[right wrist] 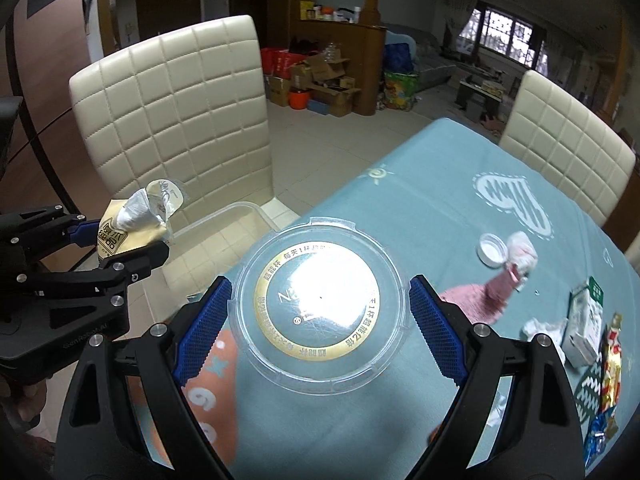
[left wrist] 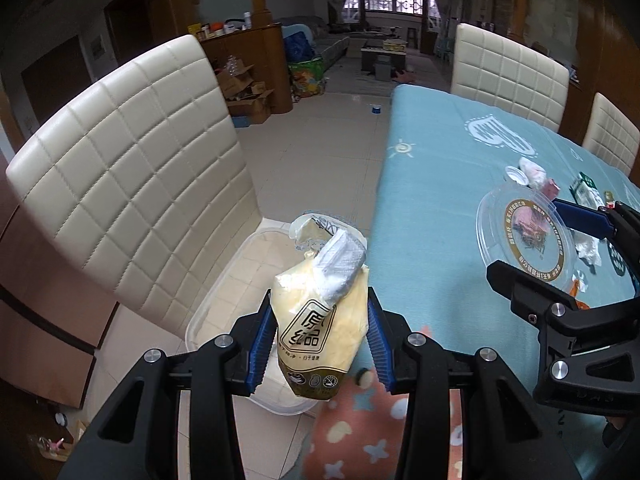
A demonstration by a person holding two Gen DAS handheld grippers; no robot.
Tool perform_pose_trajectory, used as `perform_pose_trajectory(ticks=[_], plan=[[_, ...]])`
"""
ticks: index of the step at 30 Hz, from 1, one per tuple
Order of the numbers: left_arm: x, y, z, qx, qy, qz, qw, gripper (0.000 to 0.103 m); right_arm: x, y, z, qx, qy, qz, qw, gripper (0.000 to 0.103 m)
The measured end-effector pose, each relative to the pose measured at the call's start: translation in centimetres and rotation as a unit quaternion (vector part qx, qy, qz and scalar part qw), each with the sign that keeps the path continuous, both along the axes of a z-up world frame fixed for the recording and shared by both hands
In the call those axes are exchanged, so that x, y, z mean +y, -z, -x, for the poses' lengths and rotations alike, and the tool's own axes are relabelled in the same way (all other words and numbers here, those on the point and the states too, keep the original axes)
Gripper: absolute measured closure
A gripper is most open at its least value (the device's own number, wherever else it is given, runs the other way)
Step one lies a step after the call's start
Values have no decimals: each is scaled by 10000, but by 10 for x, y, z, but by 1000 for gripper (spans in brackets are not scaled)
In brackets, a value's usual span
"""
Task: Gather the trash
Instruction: 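Carry the tissue pack and round lid over the clear plastic bin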
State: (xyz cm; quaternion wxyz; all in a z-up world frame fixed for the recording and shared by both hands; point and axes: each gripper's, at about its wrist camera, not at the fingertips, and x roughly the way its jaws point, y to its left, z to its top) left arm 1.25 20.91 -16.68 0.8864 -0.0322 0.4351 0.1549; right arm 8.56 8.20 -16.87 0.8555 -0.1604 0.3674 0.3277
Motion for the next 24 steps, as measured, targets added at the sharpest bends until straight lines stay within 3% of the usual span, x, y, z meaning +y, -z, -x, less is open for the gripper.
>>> perform_pose_trajectory(ticks=[18, 24], plan=[[59, 5, -3, 15, -481, -88, 9988, 62, 65, -1, -7, 7, -527, -82, 9986, 15], [69, 7, -5, -26, -540, -85, 9985, 55, 76, 2, -11, 33, -584, -52, 9983, 15]])
